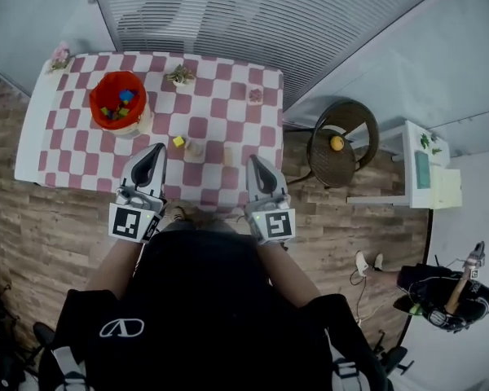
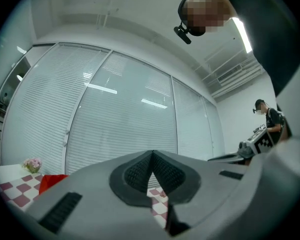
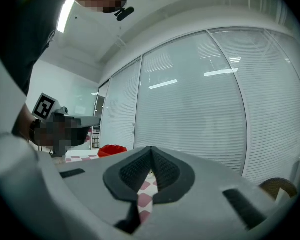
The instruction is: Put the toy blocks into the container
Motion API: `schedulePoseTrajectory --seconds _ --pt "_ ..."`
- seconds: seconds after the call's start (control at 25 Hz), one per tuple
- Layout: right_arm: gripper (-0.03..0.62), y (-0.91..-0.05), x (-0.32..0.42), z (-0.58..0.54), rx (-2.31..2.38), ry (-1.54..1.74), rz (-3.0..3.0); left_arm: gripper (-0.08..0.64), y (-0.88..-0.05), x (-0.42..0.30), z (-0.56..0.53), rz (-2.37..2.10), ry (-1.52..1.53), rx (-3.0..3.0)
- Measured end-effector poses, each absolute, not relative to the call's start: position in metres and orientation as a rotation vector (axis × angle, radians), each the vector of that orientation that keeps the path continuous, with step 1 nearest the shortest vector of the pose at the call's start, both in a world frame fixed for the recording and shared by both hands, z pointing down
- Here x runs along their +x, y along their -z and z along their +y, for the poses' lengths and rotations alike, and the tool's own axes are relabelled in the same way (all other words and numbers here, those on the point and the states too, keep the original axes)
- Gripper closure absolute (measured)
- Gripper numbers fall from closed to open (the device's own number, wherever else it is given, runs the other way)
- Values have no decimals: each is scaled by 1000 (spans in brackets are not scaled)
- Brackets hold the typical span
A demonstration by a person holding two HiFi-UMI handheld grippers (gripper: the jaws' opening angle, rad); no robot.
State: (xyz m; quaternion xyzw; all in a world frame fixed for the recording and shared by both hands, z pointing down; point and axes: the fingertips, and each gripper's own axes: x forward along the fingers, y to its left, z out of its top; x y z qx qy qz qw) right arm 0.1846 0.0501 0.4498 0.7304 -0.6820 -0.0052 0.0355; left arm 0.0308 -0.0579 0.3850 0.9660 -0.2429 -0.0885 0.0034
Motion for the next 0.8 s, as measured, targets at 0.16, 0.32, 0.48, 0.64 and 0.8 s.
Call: schedulePoseTrajectory --seconds 0.16,0.32,0.48,0.64,0.8 --pt "589 -457 189 40 2172 7 -2106 554 -380 36 -61 -806 265 3001" --pt "100 -489 200 19 2174 -118 -2049 554 -388 38 -61 -822 248 2996" --pt "45 -529 204 6 2115 -295 -2056 554 -395 38 -64 -833 241 2980" --pt "6 -548 198 -6 2032 -335 -2043 554 -404 32 -70 -866 219 2961" --pt "6 -582 200 -10 1968 -447 -1994 554 -407 32 -71 -867 214 2952"
